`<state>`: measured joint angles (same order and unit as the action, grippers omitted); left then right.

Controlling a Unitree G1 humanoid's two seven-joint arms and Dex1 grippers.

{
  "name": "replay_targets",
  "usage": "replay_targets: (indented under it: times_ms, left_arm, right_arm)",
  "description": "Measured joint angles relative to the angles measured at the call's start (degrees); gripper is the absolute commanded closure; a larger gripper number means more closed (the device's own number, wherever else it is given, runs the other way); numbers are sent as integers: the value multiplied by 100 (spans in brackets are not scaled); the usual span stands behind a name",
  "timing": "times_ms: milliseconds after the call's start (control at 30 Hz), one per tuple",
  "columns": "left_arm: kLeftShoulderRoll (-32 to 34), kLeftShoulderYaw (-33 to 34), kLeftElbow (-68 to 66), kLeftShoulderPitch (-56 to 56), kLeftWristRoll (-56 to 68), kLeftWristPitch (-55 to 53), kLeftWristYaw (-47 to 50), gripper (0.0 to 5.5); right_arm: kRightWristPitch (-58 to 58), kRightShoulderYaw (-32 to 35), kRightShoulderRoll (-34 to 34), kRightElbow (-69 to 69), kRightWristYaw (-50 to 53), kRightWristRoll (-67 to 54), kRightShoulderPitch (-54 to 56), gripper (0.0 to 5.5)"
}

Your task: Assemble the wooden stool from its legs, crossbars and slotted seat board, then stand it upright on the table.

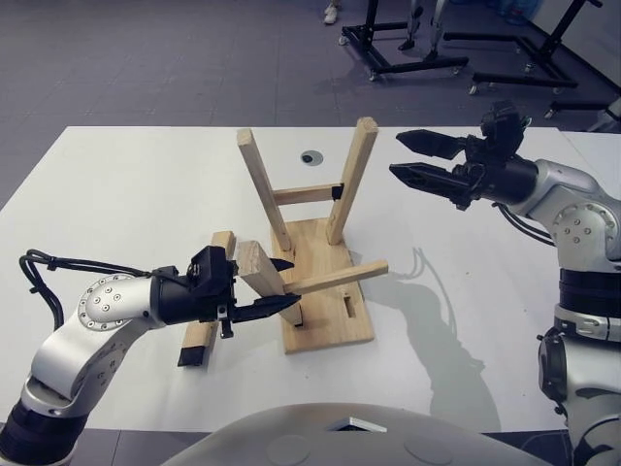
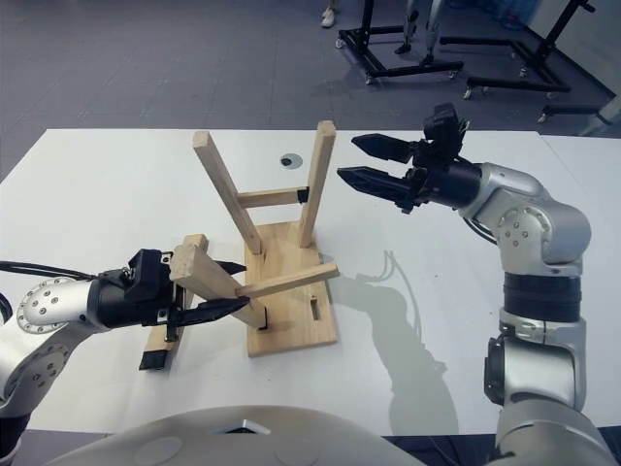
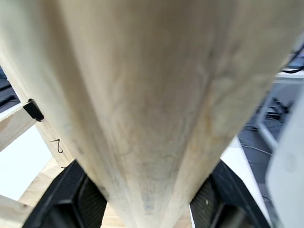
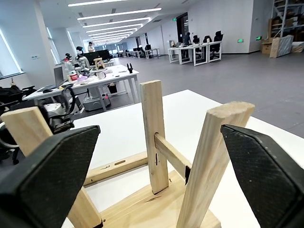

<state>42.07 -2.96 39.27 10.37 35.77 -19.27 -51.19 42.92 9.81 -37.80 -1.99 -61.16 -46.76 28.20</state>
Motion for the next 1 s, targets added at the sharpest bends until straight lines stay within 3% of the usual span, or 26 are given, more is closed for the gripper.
replay_targets:
  times_ms: [233, 367, 667, 800, 900, 1000]
  left_arm:
    - [122, -435, 295, 394, -734, 424, 276, 344]
    - [398, -489, -295, 649, -1066, 50, 247, 269]
    - [428, 471, 170, 786, -457, -325, 274, 122]
    - [525, 982, 204, 1576, -857, -423, 573, 122]
    - [-115, 1214, 30, 1598, -1094, -549, 1510, 122]
    - [-1162, 783, -11, 1087, -1253, -1142, 2813, 122]
  right_arm:
    - [10, 125, 74, -86, 216, -53, 11, 83]
    - [6, 139, 114, -135, 266, -50, -1, 83]
    - [-119, 216, 246, -227, 482, -48, -100, 83]
    - [-201, 311, 301, -580, 706, -42, -456, 83]
    - [-307, 336, 374, -963, 898, -33, -1008, 83]
    - [-445, 450, 467, -1243, 1089, -39, -1449, 83]
